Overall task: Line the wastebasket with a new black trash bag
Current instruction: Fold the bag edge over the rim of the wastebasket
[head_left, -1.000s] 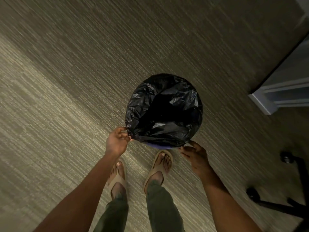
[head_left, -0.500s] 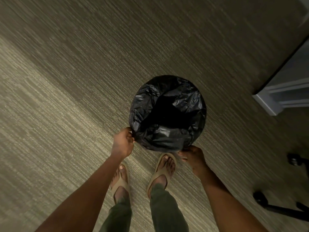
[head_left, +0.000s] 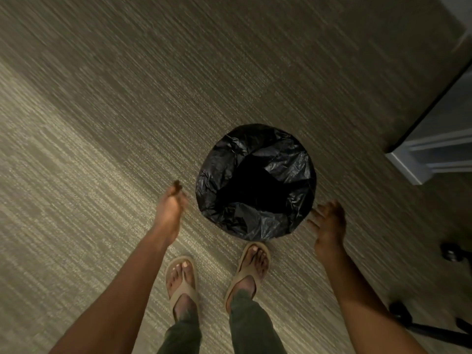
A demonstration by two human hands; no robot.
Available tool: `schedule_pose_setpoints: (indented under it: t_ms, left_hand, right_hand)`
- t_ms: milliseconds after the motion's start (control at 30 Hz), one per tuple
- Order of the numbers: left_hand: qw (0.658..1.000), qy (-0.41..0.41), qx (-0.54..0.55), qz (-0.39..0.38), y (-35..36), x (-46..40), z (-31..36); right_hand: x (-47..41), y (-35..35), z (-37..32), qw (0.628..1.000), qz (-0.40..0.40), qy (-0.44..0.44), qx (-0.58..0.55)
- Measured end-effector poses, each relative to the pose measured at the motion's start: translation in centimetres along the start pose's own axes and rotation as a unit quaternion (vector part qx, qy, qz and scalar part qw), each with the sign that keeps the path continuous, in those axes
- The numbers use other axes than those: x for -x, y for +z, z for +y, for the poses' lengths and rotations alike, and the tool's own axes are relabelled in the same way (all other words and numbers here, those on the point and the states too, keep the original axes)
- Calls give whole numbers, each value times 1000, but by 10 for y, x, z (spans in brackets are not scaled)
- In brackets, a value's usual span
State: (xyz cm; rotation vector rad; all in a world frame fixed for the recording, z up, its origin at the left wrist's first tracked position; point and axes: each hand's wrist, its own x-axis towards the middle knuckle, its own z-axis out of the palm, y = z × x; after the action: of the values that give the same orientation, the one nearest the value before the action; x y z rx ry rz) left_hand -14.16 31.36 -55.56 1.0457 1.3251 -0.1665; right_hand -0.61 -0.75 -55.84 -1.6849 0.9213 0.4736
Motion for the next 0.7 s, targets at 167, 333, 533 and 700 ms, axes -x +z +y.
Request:
schedule_pose_setpoints:
  t_ms: [167,333,533,700]
  left_hand:
    - [863,320,-387,-57,51,14,7]
    - [897,257,-358,-44,73,-18,18]
    - [911,249,-327,24,65,-38,39]
    - [802,434,-405,62,67,4,16]
  right_hand:
    - [11,31,-2,942,-76,-180,272]
    - [2,40,-4,950,-65,-131,278]
    - [-16,34,-15,947,-40,-164,272]
    - [-12,52,-46,864,-34,-359,350]
